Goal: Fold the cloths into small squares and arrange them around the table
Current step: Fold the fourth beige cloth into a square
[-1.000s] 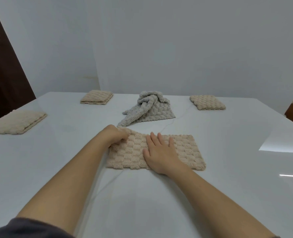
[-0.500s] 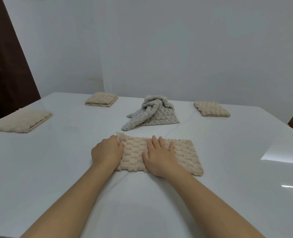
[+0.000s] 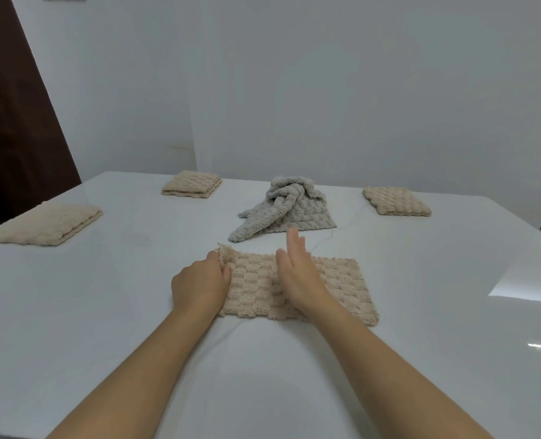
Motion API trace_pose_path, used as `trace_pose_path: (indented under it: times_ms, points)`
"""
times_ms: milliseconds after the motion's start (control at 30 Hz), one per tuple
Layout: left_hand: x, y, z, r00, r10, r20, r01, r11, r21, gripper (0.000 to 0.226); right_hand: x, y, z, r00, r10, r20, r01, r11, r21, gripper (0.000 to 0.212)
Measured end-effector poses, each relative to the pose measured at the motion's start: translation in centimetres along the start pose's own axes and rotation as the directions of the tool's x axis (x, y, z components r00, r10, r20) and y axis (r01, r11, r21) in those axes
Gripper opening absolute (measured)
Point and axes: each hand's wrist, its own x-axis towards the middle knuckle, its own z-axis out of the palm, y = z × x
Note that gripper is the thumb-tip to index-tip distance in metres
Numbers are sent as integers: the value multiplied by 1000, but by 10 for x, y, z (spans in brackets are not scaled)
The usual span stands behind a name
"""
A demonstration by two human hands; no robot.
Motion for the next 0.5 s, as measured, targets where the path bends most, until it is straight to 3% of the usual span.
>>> trace_pose_path:
  times_ms: [67,200,367,500]
  points:
    - [1,1,-1,1000,-7,12,7,1000,10,27,3,-11,1,996,67,-63,-39,925,378,55]
    - [0,0,-5,1000,-14,23,14,1000,-1,26,10,-10,17,975,217,-36,-124,678,724,51]
    - [5,-7,-8,995,-30,93,40,993,-107,29,13,-4,15,952,301,-54,-79,415,906,51]
    - [17,-17,-19,974,-112,198,176,923,-341,38,13,-9,18,949,314,-44,-88,393,915,51]
